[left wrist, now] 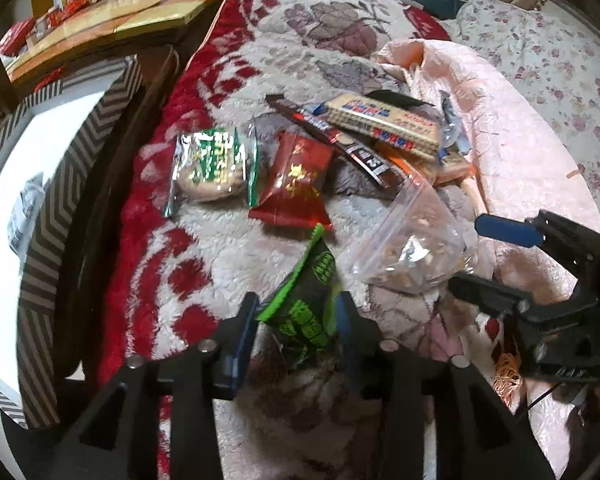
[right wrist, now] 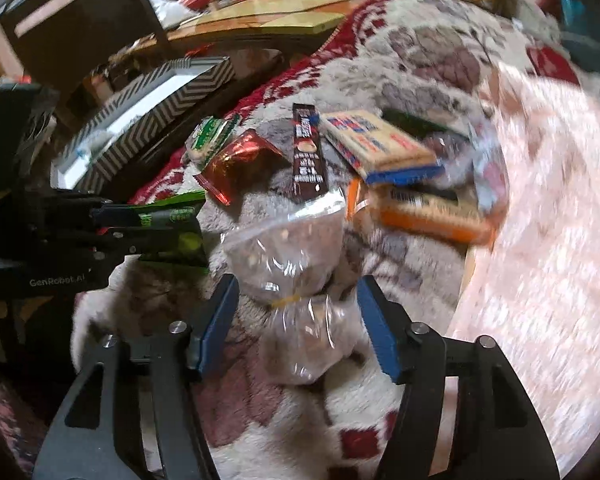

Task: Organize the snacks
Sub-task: 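Grasp the green packet with the left gripper while the right grasps the clear nut bag, then carry the green packet and nut bag over the white tray and release both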

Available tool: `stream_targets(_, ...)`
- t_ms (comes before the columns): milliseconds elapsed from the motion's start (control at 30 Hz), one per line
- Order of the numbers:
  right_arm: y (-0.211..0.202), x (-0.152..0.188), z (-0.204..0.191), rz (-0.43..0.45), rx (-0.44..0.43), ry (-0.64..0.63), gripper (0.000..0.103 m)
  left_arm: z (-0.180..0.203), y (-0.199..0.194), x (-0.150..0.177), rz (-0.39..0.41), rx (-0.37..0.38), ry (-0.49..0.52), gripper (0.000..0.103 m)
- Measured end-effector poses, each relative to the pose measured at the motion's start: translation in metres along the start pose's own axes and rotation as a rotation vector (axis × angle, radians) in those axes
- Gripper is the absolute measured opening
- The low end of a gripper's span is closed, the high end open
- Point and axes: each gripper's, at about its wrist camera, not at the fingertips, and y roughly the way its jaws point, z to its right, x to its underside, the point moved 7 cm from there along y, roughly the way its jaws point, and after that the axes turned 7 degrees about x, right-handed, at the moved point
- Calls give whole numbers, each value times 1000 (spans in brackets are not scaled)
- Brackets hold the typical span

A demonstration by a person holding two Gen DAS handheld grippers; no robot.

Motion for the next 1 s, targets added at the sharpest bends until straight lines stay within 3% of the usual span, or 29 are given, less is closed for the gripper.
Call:
stream_targets(67, 11, -3, -8, -25, 8, -65, 68, 0, 5, 2, -10, 6, -8, 55)
stream_targets(200, 33, -5, -18, -58, 28, -117, 68, -1, 14, 6, -28, 2, -6, 55)
stream_targets(300, 39, -5, -16, -58, -19, -45, 52, 0, 13, 7, -25, 8, 16, 36)
stream_targets(367, 36, -2, -11, -48, -35, -7, 44, 0, 11, 5, -17, 21, 8, 32)
stream_targets(467, 28, 0, -10, -35, -41, 10, 39, -2, 6, 2, 2, 20, 0, 26)
stream_targets(767, 6, -9, -13, 15, -87, 69, 38, -12, -24, -9, 75, 24, -28, 26)
stream_targets(1000, -4, -27, -26, 46, -99, 56, 38, -27, -47, -16, 133, -27, -36, 26)
